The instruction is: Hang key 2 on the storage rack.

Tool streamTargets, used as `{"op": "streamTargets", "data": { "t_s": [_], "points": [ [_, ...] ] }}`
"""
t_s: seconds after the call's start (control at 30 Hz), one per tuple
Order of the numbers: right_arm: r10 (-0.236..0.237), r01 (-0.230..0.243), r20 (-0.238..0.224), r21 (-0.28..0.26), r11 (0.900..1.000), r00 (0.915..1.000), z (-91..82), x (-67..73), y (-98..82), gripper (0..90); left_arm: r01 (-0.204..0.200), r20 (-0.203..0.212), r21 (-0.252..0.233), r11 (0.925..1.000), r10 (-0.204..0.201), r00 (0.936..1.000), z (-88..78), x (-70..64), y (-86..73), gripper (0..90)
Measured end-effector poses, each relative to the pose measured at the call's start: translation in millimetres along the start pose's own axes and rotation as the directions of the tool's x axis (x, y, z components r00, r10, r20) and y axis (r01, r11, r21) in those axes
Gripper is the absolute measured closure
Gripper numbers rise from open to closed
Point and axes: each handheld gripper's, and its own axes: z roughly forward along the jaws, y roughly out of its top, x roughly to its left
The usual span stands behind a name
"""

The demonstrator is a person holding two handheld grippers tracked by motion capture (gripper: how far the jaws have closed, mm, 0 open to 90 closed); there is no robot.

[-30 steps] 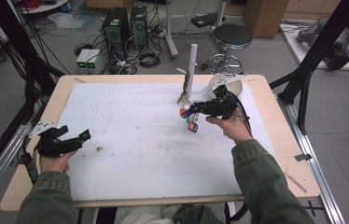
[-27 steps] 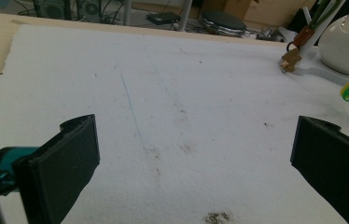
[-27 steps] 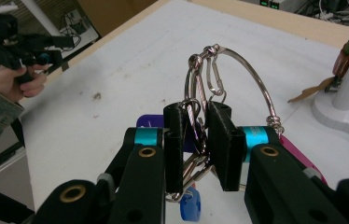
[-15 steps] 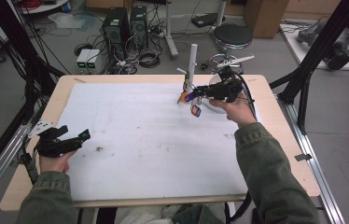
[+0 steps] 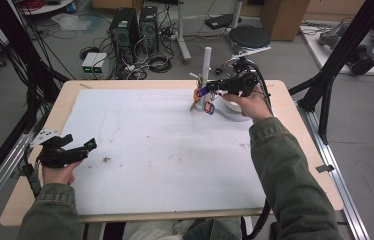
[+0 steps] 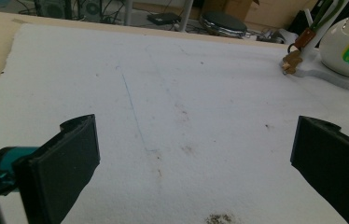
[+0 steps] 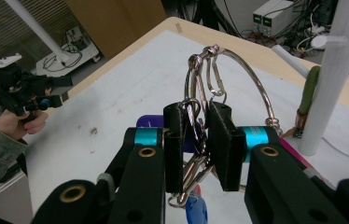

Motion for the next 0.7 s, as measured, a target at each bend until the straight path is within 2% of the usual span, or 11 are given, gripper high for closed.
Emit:
{"op": "streamTargets", "data": {
  "t_s": [0.4,0.53,0.7],
  "points": [
    [0.049,-0.049,0.005,-0.028,0.998,0.9988,1.3,-18.9,11.4,76.2,0.003,0.008,0.001,1.0000,-0.003,1.0000,0.7,0.5,0.1,1.7],
    [0.051,-0.051,0.024,-0.019,0.999,0.9984,1.8,-24.2,13.6,76.2,0.004,0.010,0.002,1.0000,-0.004,0.9999,1.1,0.6,0.0,1.7],
    [0.079,-0.079,0.032,-0.023,0.997,0.9963,1.4,-35.5,12.0,76.2,0.003,0.011,0.005,1.0000,-0.003,0.9999,1.8,0.0,-0.2,1.7]
  ]
}}
